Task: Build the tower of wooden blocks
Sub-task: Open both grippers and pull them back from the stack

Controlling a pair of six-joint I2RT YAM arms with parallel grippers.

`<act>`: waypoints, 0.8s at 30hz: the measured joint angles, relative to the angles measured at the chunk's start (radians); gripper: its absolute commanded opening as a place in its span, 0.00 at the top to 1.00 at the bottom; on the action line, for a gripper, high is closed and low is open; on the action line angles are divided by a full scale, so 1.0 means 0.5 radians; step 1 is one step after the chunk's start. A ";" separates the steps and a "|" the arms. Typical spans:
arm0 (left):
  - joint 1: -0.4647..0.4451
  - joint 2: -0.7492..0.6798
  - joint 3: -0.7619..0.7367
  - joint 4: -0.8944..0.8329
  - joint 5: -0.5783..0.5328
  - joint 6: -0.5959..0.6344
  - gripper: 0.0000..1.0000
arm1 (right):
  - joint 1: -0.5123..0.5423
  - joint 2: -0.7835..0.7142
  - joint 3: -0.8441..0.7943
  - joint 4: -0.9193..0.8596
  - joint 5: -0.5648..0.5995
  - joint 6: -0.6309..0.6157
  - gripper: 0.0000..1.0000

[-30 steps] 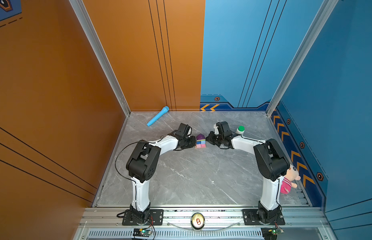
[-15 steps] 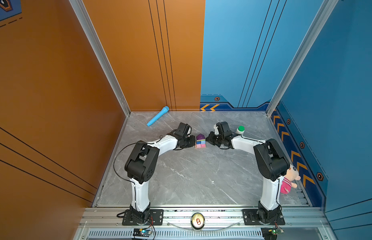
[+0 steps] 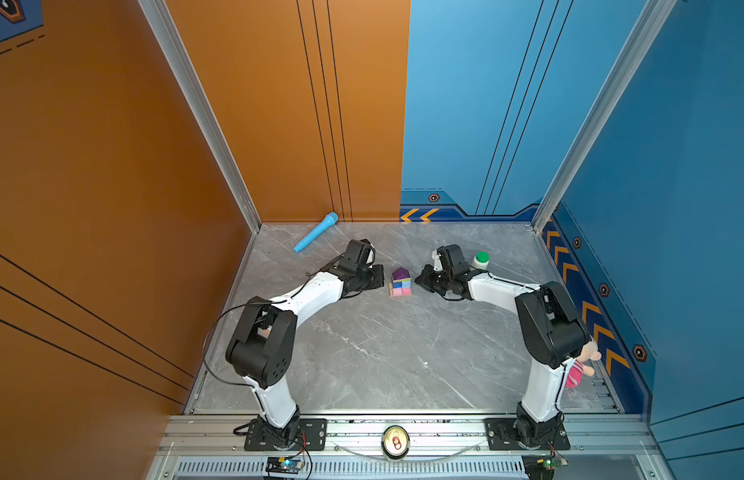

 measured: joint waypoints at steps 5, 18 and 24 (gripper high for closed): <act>0.085 -0.340 -0.181 -0.055 -0.087 0.050 1.00 | -0.031 -0.265 -0.103 -0.058 0.064 -0.049 1.00; 0.266 -1.393 -0.692 -0.212 -0.486 0.227 0.92 | -0.185 -1.060 -0.408 -0.293 0.325 -0.204 0.99; 0.295 -1.635 -0.886 -0.245 -0.690 0.299 0.77 | -0.277 -1.513 -0.569 -0.393 0.501 -0.300 0.85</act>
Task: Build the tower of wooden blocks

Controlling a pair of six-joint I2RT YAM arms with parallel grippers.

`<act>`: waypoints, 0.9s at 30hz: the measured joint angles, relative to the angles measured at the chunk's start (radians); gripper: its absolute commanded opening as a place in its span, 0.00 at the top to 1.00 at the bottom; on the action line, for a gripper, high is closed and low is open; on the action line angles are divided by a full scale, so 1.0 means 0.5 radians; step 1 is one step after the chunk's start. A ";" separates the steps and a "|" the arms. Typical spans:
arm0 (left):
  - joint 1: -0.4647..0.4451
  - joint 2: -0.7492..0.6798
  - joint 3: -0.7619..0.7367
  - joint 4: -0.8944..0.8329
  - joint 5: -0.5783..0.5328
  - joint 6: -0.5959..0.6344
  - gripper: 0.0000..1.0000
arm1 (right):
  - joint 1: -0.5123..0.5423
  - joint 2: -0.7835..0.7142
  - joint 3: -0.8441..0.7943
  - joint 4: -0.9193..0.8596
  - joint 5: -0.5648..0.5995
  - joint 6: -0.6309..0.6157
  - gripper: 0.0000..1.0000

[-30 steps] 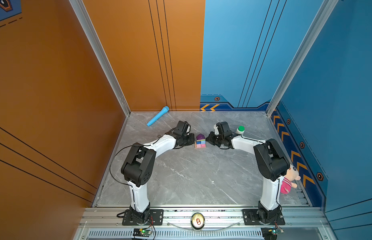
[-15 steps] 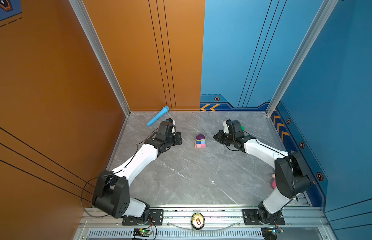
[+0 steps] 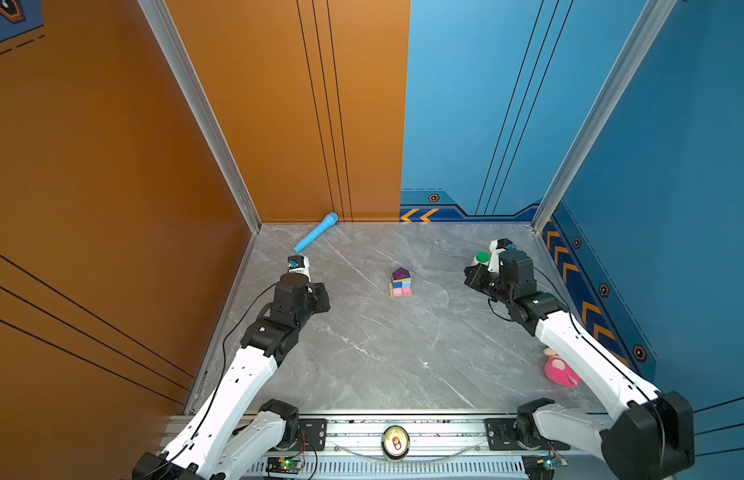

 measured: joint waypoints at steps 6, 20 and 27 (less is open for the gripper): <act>0.040 -0.110 -0.182 0.018 -0.185 0.057 0.69 | -0.153 -0.356 -0.181 -0.078 0.160 -0.116 0.66; 0.249 -0.090 -0.715 0.720 -0.467 0.339 0.04 | -0.405 -0.494 -0.535 -0.011 0.472 -0.435 0.00; 0.315 0.163 -0.999 1.422 -0.436 0.576 0.00 | -0.428 -0.234 -0.696 0.378 0.525 -0.741 0.00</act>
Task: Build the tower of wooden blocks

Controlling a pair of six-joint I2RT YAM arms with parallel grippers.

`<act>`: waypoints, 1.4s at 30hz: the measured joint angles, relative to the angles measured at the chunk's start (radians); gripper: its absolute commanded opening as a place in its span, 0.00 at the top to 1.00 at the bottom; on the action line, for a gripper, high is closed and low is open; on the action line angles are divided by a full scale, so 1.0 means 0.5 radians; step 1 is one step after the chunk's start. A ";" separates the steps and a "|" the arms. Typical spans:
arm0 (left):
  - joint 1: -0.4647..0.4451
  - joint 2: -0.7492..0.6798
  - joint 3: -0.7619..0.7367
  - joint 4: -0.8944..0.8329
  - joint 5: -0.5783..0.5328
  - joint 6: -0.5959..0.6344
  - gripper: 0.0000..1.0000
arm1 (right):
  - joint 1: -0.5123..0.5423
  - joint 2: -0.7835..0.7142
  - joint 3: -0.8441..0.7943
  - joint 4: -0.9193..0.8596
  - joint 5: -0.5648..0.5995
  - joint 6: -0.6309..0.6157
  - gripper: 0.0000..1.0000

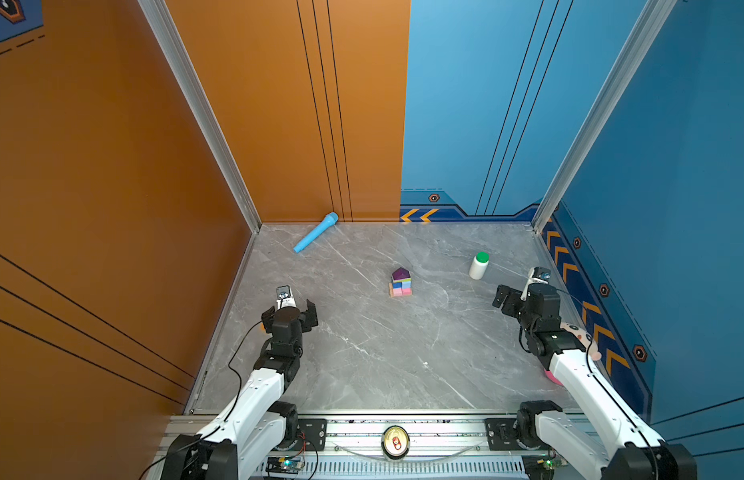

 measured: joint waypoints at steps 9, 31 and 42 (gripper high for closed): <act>0.009 0.472 0.006 0.470 0.136 0.219 0.02 | -0.002 0.390 -0.089 0.517 -0.047 -0.266 0.00; 0.192 1.232 -0.027 1.427 0.722 0.339 0.02 | -0.004 1.048 -0.340 1.725 -0.220 -0.551 0.00; 0.233 1.213 0.224 1.199 0.658 0.246 0.02 | -0.044 1.056 -0.330 1.752 -0.179 -0.504 0.00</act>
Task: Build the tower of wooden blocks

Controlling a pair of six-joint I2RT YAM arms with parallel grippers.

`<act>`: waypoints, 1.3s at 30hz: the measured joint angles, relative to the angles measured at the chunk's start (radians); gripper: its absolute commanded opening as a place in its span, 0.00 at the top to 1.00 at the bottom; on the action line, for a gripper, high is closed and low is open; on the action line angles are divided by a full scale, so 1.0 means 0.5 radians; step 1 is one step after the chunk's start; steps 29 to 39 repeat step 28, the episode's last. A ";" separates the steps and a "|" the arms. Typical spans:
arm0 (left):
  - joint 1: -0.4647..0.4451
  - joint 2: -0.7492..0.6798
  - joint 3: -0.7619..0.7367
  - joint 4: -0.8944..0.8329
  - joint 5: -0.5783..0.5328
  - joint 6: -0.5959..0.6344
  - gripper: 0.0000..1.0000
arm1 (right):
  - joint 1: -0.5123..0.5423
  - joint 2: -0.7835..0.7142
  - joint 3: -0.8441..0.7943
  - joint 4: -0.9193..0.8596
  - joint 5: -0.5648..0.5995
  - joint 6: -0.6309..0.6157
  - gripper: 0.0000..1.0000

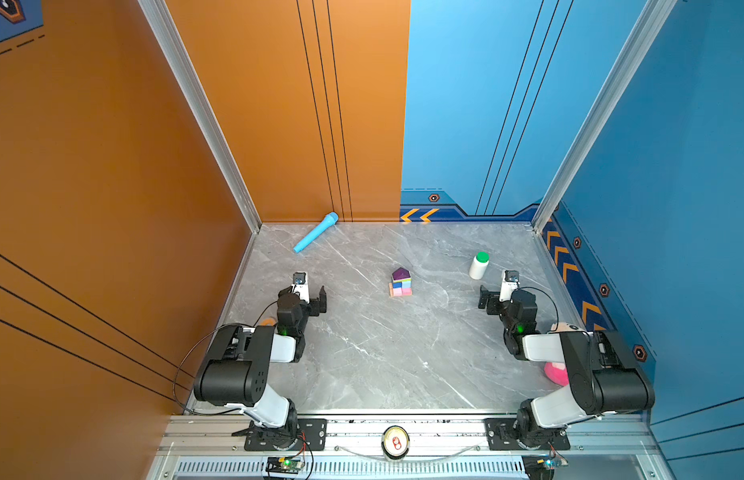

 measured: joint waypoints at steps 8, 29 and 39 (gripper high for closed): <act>0.000 0.000 0.021 -0.125 -0.064 -0.037 0.02 | -0.002 0.000 0.011 -0.002 0.037 0.016 0.00; 0.000 0.000 0.021 -0.140 -0.091 -0.037 0.02 | -0.002 0.000 0.011 -0.002 0.051 0.016 0.00; 0.000 0.000 0.021 -0.140 -0.091 -0.037 0.02 | -0.002 0.000 0.011 -0.002 0.051 0.016 0.00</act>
